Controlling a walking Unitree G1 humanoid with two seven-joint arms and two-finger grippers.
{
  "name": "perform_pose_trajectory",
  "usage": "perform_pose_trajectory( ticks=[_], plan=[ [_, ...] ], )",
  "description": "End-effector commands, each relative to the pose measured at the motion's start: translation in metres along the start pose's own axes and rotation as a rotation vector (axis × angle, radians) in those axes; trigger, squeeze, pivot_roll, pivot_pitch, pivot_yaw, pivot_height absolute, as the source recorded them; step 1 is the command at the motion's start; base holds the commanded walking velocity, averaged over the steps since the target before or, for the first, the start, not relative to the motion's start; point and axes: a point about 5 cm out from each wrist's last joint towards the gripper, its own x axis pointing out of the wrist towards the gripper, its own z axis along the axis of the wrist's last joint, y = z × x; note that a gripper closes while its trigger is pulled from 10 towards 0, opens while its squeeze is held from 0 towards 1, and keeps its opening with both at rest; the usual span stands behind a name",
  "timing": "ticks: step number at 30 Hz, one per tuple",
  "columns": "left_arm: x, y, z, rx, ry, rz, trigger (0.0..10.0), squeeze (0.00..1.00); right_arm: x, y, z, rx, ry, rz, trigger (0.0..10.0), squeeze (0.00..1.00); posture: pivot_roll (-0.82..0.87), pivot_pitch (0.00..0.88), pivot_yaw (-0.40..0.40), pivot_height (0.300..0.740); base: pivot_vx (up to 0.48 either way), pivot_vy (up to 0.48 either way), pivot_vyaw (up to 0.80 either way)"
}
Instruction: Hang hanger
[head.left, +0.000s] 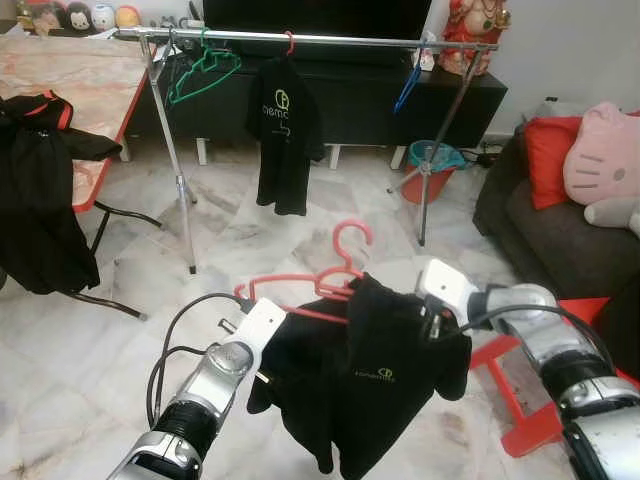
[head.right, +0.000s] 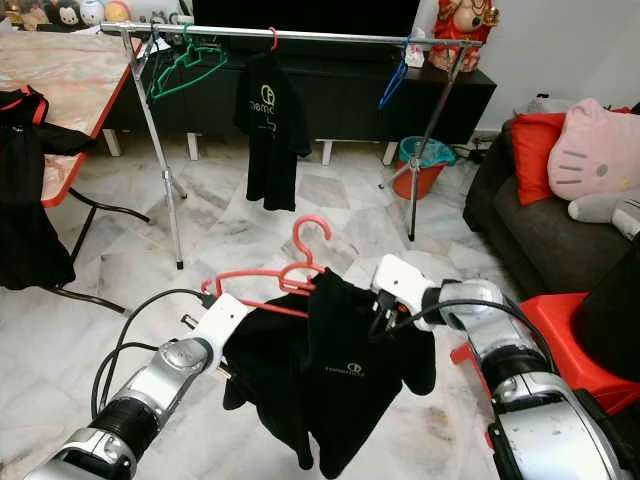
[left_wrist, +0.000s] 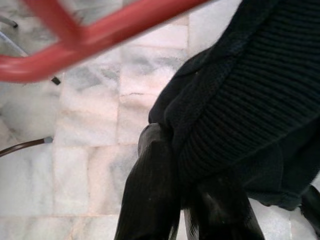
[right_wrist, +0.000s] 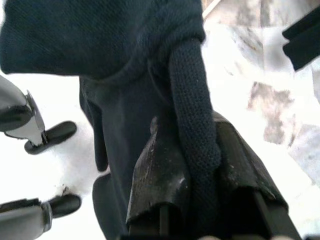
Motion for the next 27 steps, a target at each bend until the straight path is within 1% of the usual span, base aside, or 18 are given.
perform_pose_trajectory(
  ticks=[1,4,7,13,17,18,22,25,27],
  plan=[
    [-0.002,0.006,-0.012,-0.010,0.048,0.026,10.0,0.00,-0.023,-0.015,-0.003,0.015,-0.018,-0.076,0.0,0.00,-0.04,0.000,-0.111,0.732,0.000,0.000,0.00],
    [-0.003,0.010,-0.016,-0.015,0.060,0.031,10.0,0.00,-0.034,-0.016,-0.008,0.011,0.009,-0.044,0.0,0.00,-0.05,0.000,-0.107,0.732,0.000,0.000,0.00],
    [-0.004,0.011,-0.018,-0.017,0.068,0.034,10.0,0.00,-0.040,-0.017,-0.012,-0.005,0.039,-0.023,0.0,0.00,-0.05,0.000,-0.104,0.732,0.000,0.000,0.00],
    [-0.005,0.012,-0.022,-0.021,0.080,0.032,10.0,0.00,-0.049,-0.019,-0.012,-0.022,0.057,-0.007,0.0,0.00,-0.05,0.000,-0.097,0.732,0.000,0.000,0.00],
    [-0.005,0.013,-0.024,-0.024,0.087,0.032,10.0,0.00,-0.052,-0.020,-0.011,-0.022,0.037,-0.009,0.0,0.00,-0.05,0.000,-0.094,0.732,0.000,0.000,0.00],
    [-0.005,0.013,-0.025,-0.024,0.091,0.031,10.0,0.00,-0.053,-0.020,-0.009,-0.009,0.013,0.006,0.0,0.00,-0.05,0.000,-0.092,0.732,0.000,0.000,0.00],
    [-0.006,0.013,-0.026,-0.024,0.095,0.031,10.0,0.00,-0.054,-0.017,-0.009,0.001,-0.007,0.046,0.0,0.00,-0.06,0.000,-0.088,0.732,0.000,0.000,0.00],
    [-0.005,0.013,-0.027,-0.024,0.098,0.030,10.0,0.00,-0.055,-0.014,-0.013,0.007,0.025,0.083,0.0,0.00,-0.06,0.000,-0.088,0.732,0.000,0.000,0.00],
    [-0.005,0.013,-0.027,-0.025,0.100,0.030,10.0,0.00,-0.055,-0.011,-0.016,-0.004,0.046,0.109,0.0,0.00,-0.06,0.000,-0.086,0.732,0.000,0.000,0.00]
  ],
)
